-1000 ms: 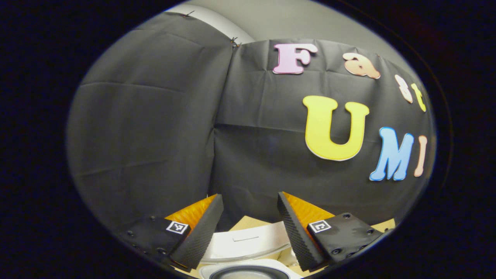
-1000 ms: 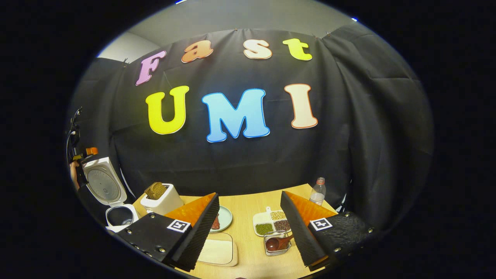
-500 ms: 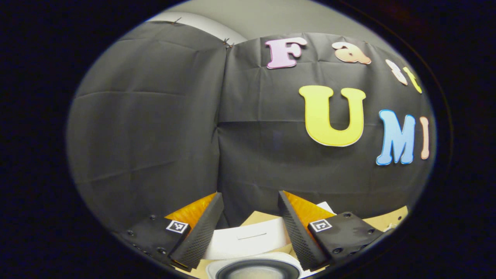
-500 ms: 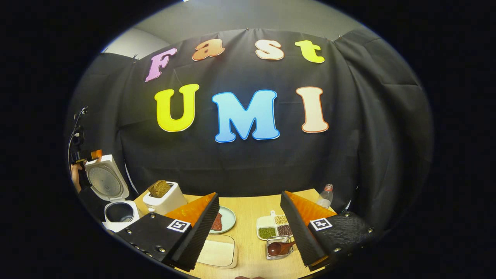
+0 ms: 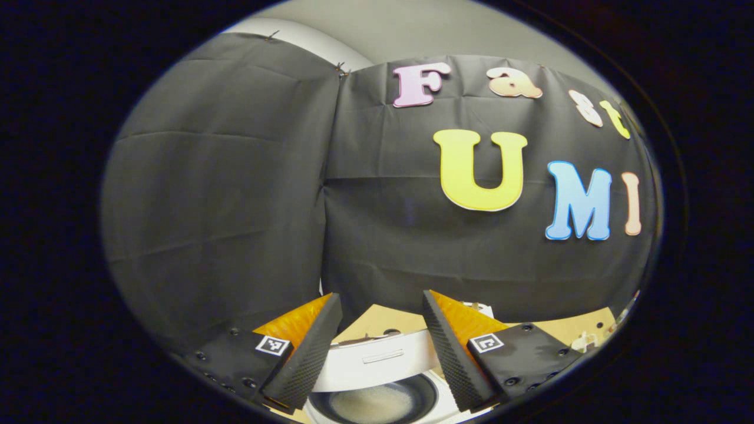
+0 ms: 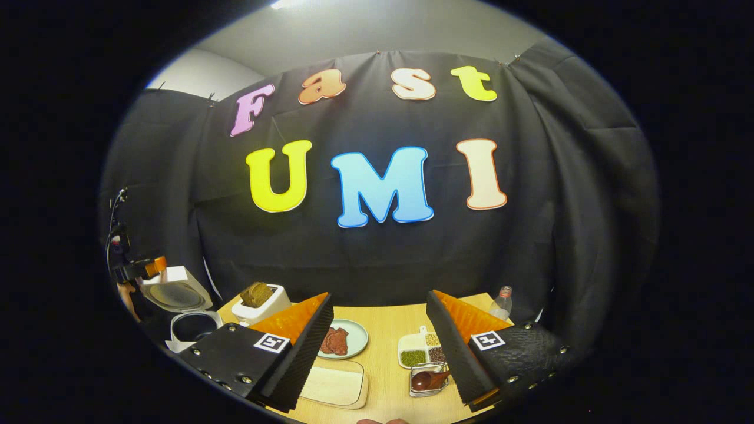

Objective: Close the left gripper, press the button to open the rice cooker; take a wooden spoon from the chopstick holder with the right hand, scoop a spoonful of rice and pour it into the rice cooker, then put the wooden spoon back into the chopstick holder.

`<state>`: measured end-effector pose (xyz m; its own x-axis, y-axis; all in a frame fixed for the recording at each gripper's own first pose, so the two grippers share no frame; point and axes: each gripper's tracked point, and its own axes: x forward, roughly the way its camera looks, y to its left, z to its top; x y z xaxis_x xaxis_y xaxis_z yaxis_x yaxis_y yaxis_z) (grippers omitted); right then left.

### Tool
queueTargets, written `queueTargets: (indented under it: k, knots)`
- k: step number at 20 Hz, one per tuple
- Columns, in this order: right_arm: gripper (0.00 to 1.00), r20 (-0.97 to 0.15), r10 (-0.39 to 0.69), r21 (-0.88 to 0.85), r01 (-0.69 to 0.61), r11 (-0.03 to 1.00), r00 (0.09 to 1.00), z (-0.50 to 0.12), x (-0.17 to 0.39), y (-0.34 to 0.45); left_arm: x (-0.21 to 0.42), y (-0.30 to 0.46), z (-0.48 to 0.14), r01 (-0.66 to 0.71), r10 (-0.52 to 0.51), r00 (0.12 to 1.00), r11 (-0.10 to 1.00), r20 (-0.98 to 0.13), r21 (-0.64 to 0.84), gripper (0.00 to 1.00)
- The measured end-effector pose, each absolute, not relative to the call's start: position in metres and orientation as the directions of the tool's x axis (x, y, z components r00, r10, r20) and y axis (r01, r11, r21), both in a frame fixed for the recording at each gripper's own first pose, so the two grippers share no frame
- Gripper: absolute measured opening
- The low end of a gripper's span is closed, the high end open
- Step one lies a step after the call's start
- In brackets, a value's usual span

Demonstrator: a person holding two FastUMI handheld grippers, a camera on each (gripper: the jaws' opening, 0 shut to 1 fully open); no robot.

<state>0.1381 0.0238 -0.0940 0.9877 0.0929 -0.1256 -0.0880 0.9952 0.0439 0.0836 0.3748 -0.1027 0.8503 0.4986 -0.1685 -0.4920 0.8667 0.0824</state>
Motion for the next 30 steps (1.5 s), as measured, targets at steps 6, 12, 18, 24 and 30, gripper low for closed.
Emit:
queueTargets:
  k: [6,12,18,24,30]
  knots:
    - [0.96,-0.139,0.114,0.013,-0.113,0.994,0.984,-0.099,0.126,0.024,0.056,0.348,-0.137,-0.492,0.496,0.848,0.868,-0.188,0.069,0.99]
    - [0.96,-0.157,0.122,0.014,-0.121,0.993,0.98,-0.106,0.119,0.02,0.039,0.332,-0.17,-0.494,0.497,0.836,0.866,-0.233,0.077,0.89]
    - [0.96,-0.179,0.102,0.017,-0.101,0.995,0.978,-0.115,0.113,0.01,0.019,0.321,-0.201,-0.506,0.498,0.815,0.861,-0.294,0.054,0.9]
    - [0.96,-0.182,0.096,0.027,-0.093,0.995,0.979,-0.116,0.111,0.009,0.008,0.316,-0.216,-0.512,0.503,0.804,0.857,-0.317,0.063,0.9]
    - [0.96,-0.194,0.102,0.028,-0.099,0.995,0.976,-0.121,0.108,0.014,0.004,0.314,-0.229,-0.508,0.499,0.797,0.859,-0.339,0.07,0.9]
